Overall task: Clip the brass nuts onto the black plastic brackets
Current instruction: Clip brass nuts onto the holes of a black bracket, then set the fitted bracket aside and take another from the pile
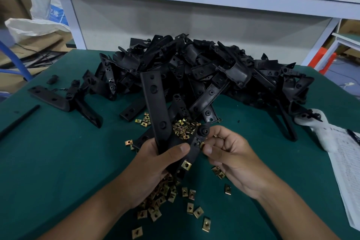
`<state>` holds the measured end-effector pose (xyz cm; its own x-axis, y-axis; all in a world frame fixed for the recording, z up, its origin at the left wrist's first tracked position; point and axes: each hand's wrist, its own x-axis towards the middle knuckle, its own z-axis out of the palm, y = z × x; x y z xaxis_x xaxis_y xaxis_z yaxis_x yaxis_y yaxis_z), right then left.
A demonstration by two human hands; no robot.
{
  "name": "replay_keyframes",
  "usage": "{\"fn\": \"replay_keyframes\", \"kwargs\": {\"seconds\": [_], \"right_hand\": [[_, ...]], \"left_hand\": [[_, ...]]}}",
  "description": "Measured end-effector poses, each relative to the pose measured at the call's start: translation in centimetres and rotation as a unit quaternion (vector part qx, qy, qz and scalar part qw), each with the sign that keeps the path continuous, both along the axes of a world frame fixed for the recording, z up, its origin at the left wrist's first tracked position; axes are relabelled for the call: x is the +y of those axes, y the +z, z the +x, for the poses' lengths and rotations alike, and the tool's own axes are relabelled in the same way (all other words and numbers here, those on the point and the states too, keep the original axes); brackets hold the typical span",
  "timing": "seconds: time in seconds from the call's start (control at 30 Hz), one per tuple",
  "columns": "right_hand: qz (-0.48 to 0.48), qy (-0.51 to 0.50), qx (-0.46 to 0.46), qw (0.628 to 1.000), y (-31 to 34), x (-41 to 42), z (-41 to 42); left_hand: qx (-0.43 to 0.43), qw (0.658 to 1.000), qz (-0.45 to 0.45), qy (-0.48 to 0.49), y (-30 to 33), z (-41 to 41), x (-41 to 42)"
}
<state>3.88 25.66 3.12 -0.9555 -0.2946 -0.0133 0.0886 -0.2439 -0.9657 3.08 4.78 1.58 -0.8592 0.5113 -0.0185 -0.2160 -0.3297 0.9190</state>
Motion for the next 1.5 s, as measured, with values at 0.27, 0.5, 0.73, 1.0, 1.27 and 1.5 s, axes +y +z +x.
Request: {"fn": "replay_keyframes", "kwargs": {"seconds": [0.27, 0.5, 0.73, 1.0, 1.27, 1.5], "right_hand": [[-0.023, -0.045, 0.005, 0.999, 0.2, -0.6, 0.4], [-0.09, -0.046, -0.032, 0.994, 0.0, -1.1, 0.7], [-0.081, -0.072, -0.032, 0.994, -0.4, -1.5, 0.9], [-0.064, -0.031, 0.026, 0.997, 0.9, -1.7, 0.6], [0.118, -0.021, 0.024, 0.992, 2.1, -1.0, 2.4], [0.25, -0.112, 0.074, 0.959, 3.7, 2.7, 7.7]], "left_hand": [[-0.011, 1.0, -0.02, 0.006, -0.5, -0.2, -0.1], [-0.012, 1.0, -0.021, -0.003, 0.1, 0.1, -0.2], [0.036, 0.997, -0.065, -0.03, -0.5, -0.2, 0.5], [0.067, 0.996, -0.064, 0.018, -1.3, 0.3, 0.7], [0.033, 0.992, -0.101, 0.069, -1.2, 0.2, 0.3], [0.061, 0.973, -0.072, 0.21, 1.5, 0.8, -0.3]]}}
